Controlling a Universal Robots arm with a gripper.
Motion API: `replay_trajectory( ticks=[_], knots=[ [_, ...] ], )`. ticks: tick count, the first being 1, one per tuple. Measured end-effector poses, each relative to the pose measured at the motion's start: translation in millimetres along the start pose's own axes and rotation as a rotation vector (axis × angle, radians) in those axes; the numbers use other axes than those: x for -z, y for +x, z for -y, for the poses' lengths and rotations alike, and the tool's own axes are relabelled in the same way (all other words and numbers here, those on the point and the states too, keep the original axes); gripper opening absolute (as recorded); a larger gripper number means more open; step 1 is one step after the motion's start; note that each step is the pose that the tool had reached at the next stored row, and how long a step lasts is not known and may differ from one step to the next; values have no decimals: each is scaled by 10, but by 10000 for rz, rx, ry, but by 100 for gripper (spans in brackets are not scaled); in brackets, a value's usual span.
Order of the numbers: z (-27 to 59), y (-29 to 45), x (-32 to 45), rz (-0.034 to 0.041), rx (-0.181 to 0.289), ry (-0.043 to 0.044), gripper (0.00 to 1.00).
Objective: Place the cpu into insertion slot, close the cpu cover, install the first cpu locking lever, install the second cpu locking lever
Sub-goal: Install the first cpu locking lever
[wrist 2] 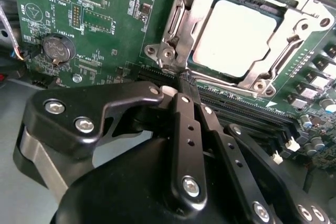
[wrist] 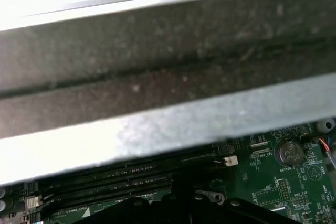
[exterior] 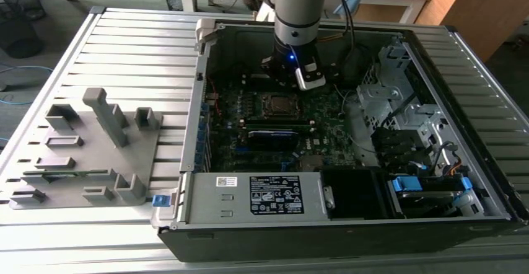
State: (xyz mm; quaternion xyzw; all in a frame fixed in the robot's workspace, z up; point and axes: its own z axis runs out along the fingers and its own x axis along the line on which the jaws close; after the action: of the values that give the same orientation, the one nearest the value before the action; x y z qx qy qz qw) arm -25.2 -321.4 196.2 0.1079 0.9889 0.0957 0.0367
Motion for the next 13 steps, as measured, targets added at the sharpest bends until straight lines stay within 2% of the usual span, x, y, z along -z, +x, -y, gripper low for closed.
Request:
replay_trajectory(
  ticks=[11,12,13],
  knots=[
    [-28,-8,139,-68,-12,5,11],
    [-28,-8,139,-81,-13,33,11],
    [-28,-8,140,-116,-16,133,11]
  ],
)
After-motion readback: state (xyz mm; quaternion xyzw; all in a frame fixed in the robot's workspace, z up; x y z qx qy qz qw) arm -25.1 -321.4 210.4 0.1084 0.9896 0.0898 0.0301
